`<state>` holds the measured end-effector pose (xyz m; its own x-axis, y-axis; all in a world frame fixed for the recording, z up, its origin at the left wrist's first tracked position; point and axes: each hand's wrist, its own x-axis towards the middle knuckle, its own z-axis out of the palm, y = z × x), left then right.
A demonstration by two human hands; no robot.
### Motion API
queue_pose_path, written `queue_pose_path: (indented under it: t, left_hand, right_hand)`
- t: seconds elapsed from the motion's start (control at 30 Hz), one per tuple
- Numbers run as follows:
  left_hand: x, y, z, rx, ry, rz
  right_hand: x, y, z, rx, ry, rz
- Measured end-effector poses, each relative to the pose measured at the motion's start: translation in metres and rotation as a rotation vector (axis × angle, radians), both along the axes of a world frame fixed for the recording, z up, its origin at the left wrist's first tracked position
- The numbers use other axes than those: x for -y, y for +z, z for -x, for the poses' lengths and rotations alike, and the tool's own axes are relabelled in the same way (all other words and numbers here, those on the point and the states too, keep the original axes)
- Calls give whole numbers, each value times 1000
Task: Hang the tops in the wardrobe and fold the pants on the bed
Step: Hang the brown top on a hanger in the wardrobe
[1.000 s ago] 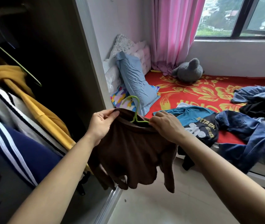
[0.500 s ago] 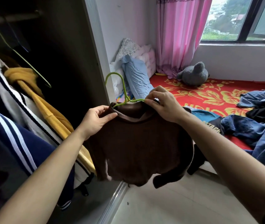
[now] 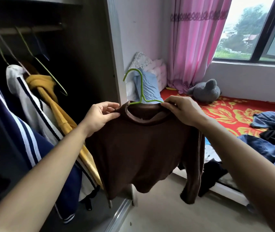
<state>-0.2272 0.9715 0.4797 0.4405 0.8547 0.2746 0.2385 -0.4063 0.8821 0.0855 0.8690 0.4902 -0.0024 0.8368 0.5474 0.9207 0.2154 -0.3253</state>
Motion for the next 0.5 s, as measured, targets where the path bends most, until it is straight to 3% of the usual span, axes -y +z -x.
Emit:
queue_pose_path:
  t: [0.4,0.5]
  left_hand:
    - [-45,49,39,-200,236,-355]
    - [-61,69,57,-364,235,-425]
  right_hand:
    - [-29,60,88,118,-280,-282]
    - [-41,76,113,128,-342,-278]
